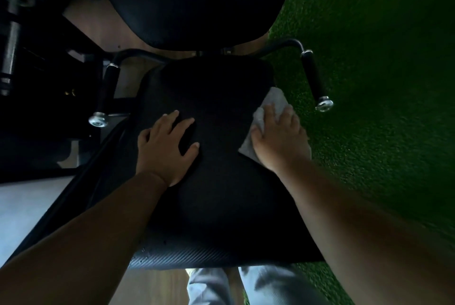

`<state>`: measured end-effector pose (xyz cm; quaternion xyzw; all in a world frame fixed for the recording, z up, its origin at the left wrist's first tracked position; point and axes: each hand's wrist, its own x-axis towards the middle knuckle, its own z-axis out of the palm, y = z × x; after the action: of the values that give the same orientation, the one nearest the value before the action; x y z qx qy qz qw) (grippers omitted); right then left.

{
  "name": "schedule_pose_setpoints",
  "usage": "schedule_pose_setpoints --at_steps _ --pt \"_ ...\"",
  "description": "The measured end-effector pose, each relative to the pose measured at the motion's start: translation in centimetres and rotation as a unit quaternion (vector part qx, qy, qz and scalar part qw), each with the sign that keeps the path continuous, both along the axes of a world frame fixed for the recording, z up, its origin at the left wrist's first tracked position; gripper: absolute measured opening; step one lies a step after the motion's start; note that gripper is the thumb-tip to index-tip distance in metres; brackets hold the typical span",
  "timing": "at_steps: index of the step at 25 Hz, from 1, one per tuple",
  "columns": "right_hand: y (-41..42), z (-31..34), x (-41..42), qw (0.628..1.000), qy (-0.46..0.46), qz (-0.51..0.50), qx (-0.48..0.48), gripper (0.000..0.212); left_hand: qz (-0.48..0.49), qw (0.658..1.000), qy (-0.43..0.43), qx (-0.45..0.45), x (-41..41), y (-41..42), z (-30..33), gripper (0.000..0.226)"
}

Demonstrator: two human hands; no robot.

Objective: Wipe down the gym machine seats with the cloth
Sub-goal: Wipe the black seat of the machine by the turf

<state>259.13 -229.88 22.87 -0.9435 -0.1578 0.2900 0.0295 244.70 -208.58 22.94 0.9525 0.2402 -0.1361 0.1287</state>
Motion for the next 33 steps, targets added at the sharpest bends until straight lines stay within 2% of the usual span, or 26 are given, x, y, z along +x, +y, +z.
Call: schedule_pose_setpoints --at_steps 2,4,5,8,11,12,14,16,18,21,24,26,29,31,33 --pt "-0.3 0.6 -1.5 0.989 -0.044 0.142 -0.002 0.069 -0.002 1.0 0.004 0.005 0.1 0.1 -0.1 0.063" --pt "-3.8 1.3 -2.9 0.963 -0.037 0.262 0.052 0.068 -0.001 1.0 0.008 0.007 0.2 0.1 -0.1 0.063" --pt "-5.7 1.8 -2.9 0.956 -0.01 0.282 0.082 0.066 0.001 1.0 0.006 0.004 0.3 0.1 -0.2 0.063" --pt "-6.4 1.2 -0.5 0.977 0.037 0.199 0.067 0.066 0.001 1.0 0.003 0.006 0.3 0.2 -0.3 0.062" --pt "0.3 -0.4 1.4 0.999 0.014 0.046 0.019 0.064 0.003 1.0 0.0 0.005 0.5 0.2 -0.4 0.063" --pt "2.6 -0.5 1.2 1.0 0.004 0.031 0.005 0.064 0.005 1.0 0.001 0.005 0.4 0.2 -0.4 0.063" --pt "4.1 -0.3 -0.6 0.994 -0.022 0.102 0.006 0.064 0.008 1.0 -0.001 0.004 0.5 0.3 -0.6 0.064" --pt "1.4 0.4 -2.5 0.968 -0.034 0.245 0.047 0.064 0.003 1.0 -0.003 0.002 0.6 0.5 -0.6 0.065" --pt "-2.4 1.1 -2.3 0.95 -0.008 0.302 0.076 0.066 0.001 1.0 0.001 -0.001 0.6 0.5 -0.6 0.066" --pt "-2.6 0.0 1.1 0.981 0.001 0.188 0.047 0.064 0.003 1.0 0.008 0.0 0.7 0.5 -0.5 0.066" --pt "3.9 -1.2 2.1 0.997 -0.017 0.079 0.015 0.063 0.008 1.0 0.0 -0.009 0.9 0.7 -0.5 0.067" --pt "6.2 -1.1 0.5 0.989 -0.029 0.145 0.02 0.063 0.014 1.0 0.002 -0.021 1.1 1.0 -0.6 0.068" --pt "1.6 -0.3 -1.3 0.952 -0.024 0.293 0.09 0.064 0.019 0.999 0.002 -0.031 1.2 1.2 -0.8 0.07" --pt "-2.0 -0.1 0.0 0.958 -0.023 0.268 0.094 0.064 0.016 1.0 0.003 -0.023 1.3 1.2 -0.8 0.071" --pt "-2.0 -0.9 2.3 0.982 -0.018 0.176 0.06 0.062 0.015 1.0 0.002 -0.019 1.3 1.2 -0.8 0.071"
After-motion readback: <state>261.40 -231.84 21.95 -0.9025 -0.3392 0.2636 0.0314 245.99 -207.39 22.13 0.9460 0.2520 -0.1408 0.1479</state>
